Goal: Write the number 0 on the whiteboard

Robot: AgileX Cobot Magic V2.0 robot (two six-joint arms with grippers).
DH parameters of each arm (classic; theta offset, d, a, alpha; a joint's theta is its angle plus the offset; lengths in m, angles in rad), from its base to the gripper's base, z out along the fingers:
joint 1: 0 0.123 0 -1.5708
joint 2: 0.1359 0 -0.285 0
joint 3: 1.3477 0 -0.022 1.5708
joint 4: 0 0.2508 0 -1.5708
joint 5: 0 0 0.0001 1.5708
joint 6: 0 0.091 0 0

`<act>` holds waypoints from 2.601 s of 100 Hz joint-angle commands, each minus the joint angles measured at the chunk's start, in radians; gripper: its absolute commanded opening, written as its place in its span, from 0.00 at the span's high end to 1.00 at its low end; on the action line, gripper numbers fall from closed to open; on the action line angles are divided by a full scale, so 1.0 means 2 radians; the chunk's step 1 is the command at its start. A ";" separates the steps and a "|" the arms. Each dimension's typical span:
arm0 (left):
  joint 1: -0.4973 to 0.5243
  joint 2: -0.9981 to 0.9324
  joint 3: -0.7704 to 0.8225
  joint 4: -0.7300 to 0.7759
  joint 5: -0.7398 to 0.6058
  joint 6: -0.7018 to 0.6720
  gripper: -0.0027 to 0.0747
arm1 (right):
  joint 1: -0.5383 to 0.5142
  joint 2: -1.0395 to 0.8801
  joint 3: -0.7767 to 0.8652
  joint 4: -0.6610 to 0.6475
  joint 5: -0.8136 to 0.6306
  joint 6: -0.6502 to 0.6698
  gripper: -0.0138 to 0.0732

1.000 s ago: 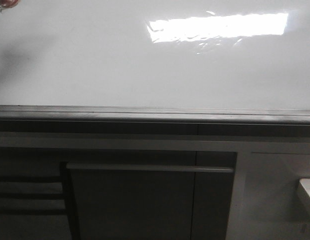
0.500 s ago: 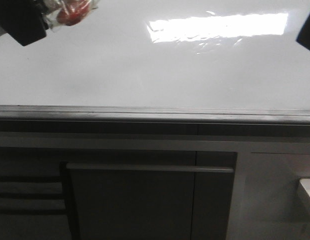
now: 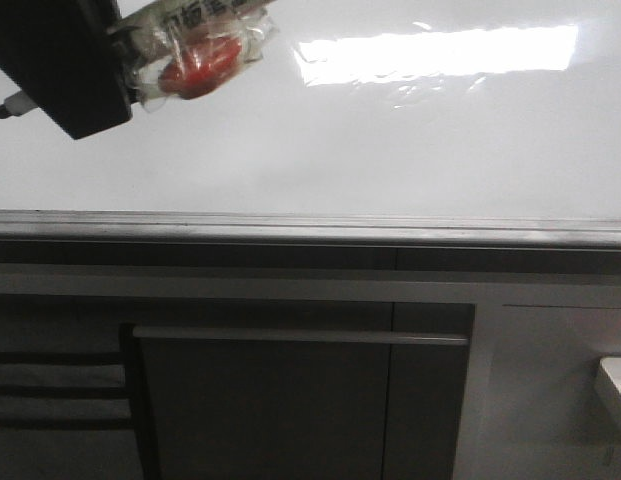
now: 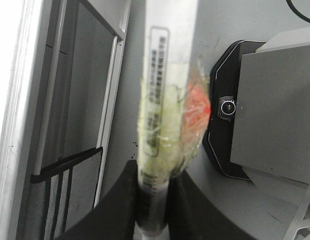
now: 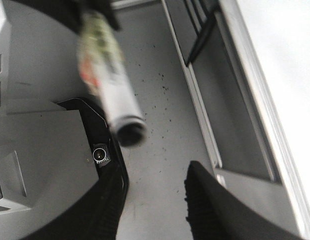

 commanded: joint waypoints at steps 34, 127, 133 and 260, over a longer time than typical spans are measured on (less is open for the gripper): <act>-0.005 -0.010 -0.016 -0.009 -0.019 0.001 0.96 | 0.036 0.023 -0.017 0.013 -0.058 -0.026 0.54; -0.005 -0.010 -0.016 -0.004 -0.018 0.001 0.96 | 0.036 0.047 -0.017 0.025 -0.085 -0.045 0.84; -0.005 -0.010 -0.016 -0.004 -0.019 0.001 0.96 | 0.036 0.047 -0.017 0.025 -0.083 -0.045 0.85; 0.016 -0.024 -0.019 0.005 -0.016 -0.014 0.50 | 0.020 -0.002 -0.023 -0.018 -0.045 -0.035 0.85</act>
